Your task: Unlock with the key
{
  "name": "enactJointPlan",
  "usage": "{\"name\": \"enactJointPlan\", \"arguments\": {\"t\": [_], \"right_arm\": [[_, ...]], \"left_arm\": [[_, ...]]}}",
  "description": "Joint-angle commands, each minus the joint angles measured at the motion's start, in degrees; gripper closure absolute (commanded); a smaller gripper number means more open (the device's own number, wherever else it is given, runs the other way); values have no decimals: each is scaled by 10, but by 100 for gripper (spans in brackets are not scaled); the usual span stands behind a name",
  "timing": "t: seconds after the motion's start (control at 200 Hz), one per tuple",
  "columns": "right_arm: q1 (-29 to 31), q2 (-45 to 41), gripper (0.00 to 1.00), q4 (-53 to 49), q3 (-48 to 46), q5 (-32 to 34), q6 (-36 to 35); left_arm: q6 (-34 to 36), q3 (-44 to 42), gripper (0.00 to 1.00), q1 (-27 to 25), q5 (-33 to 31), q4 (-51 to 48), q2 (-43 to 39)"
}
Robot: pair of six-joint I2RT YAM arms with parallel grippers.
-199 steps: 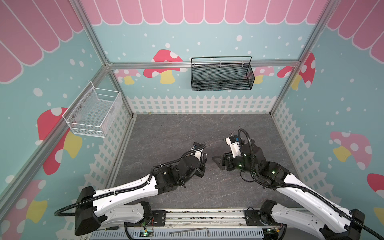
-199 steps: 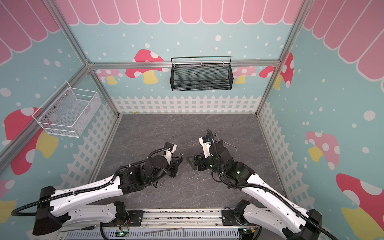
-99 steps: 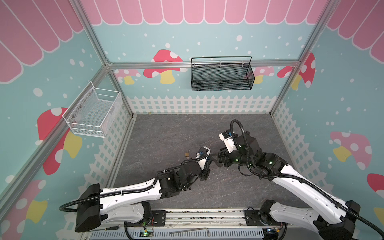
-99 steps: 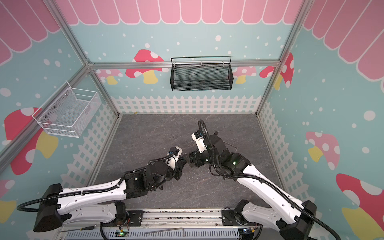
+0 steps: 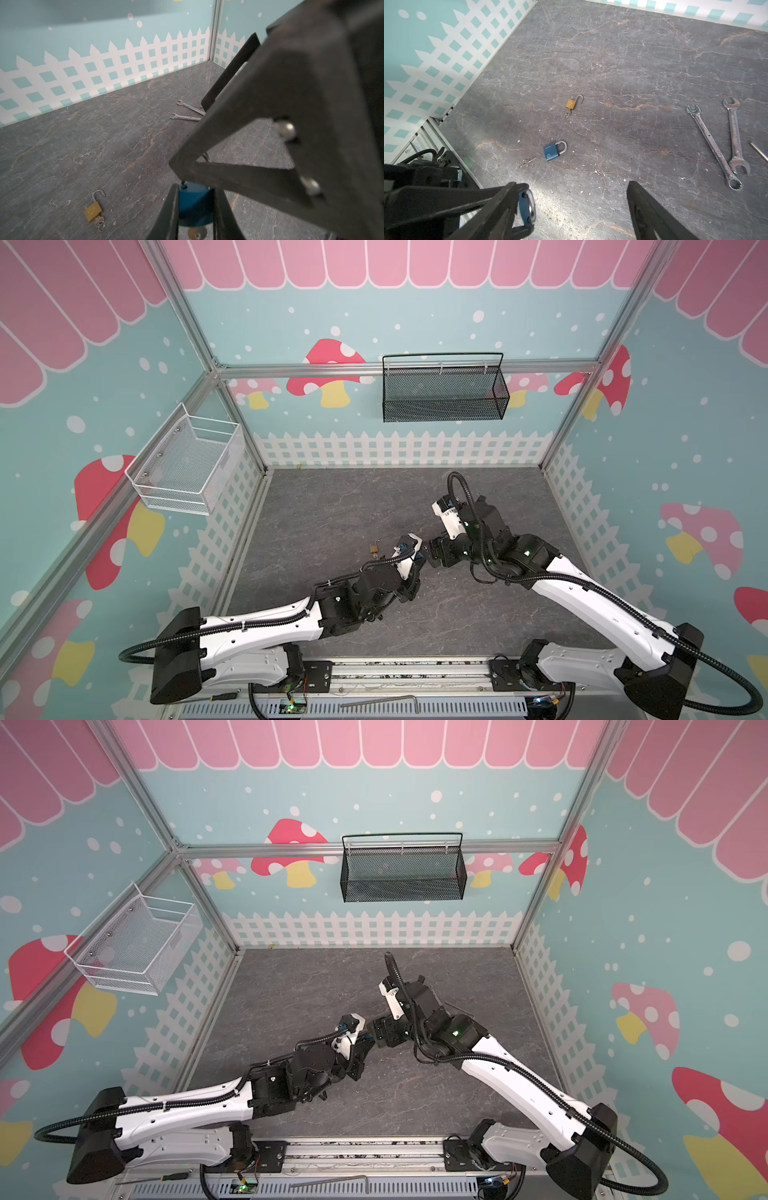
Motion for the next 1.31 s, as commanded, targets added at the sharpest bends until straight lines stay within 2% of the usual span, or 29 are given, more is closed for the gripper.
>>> {"name": "enactJointPlan", "arguments": {"t": [0.0, 0.54, 0.931, 1.301], "right_arm": [[-2, 9, 15, -29, 24, 28, -16], [-8, 43, 13, -86, 64, 47, -38], [-36, 42, 12, -100, 62, -26, -73], [-48, 1, 13, -97, 34, -74, -69]], "left_arm": [[16, -11, 100, -4, -7, 23, -5], [29, -19, 100, -5, -13, 20, -22], [37, -29, 100, -5, -21, 26, -31], [27, -39, 100, -5, -44, 36, -41]]}}
